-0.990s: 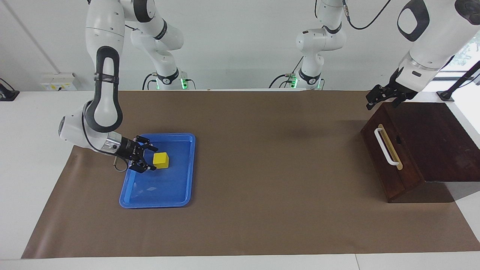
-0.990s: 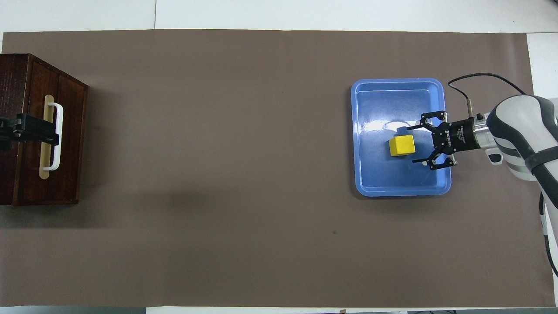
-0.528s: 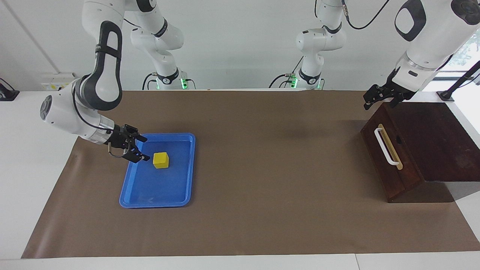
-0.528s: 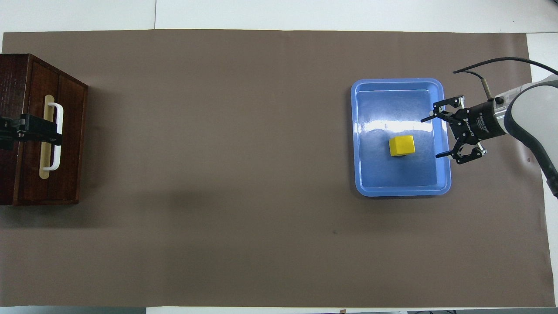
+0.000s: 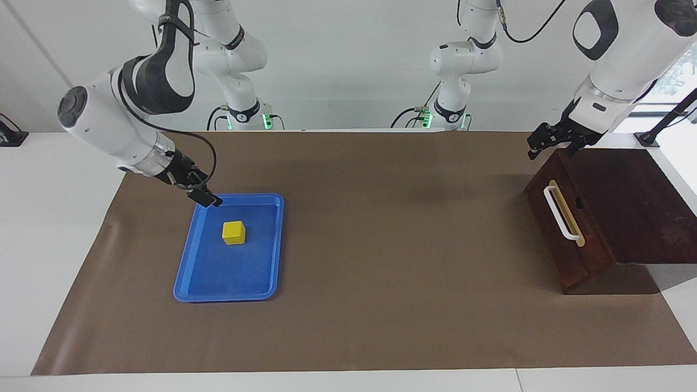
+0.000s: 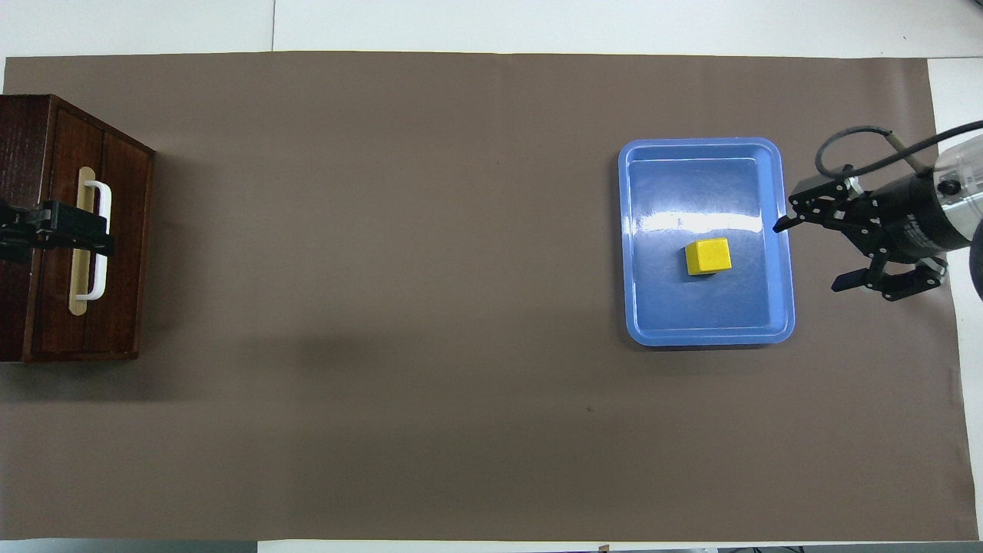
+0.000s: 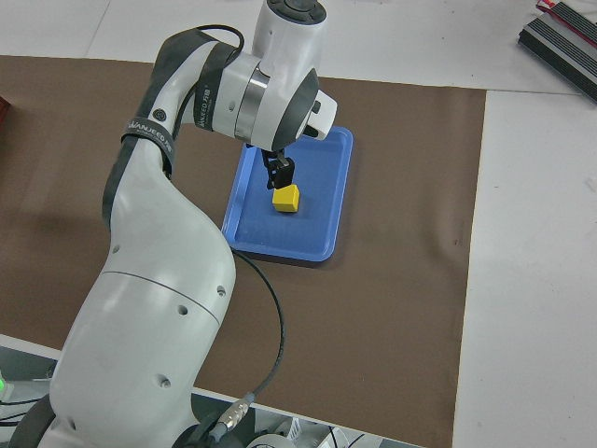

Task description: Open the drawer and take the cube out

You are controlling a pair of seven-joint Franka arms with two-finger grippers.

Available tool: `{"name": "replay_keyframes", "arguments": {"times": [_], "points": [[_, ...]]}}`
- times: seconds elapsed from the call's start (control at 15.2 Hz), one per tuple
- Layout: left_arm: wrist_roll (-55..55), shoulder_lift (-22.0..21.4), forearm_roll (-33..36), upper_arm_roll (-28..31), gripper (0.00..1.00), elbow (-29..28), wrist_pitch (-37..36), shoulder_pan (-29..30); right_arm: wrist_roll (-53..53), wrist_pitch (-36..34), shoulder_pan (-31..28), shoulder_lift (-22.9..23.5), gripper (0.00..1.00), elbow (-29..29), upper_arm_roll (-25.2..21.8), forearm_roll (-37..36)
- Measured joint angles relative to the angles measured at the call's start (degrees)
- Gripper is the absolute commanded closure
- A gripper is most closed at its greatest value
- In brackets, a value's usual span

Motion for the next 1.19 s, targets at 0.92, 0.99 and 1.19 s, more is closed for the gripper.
{"name": "replay_keyframes", "arguments": {"times": [0.92,0.99,1.19], "points": [[-0.4,0.0,0.0,-0.8,0.0,0.0,0.9,0.4,-36.1,0.2,3.2,-4.3,0.0,-1.0,-0.3,-14.3],[-0.4,0.0,0.0,-0.7,0.0,0.0,0.8,0.5,-36.3,0.1,3.4,-3.3,0.0,0.3,-0.3,-14.3],[-0.4,0.0,0.0,-0.5,0.0,0.0,0.8,0.5,-36.3,-0.7,3.4,-1.4,0.0,3.6,-0.2,-14.4]]}}
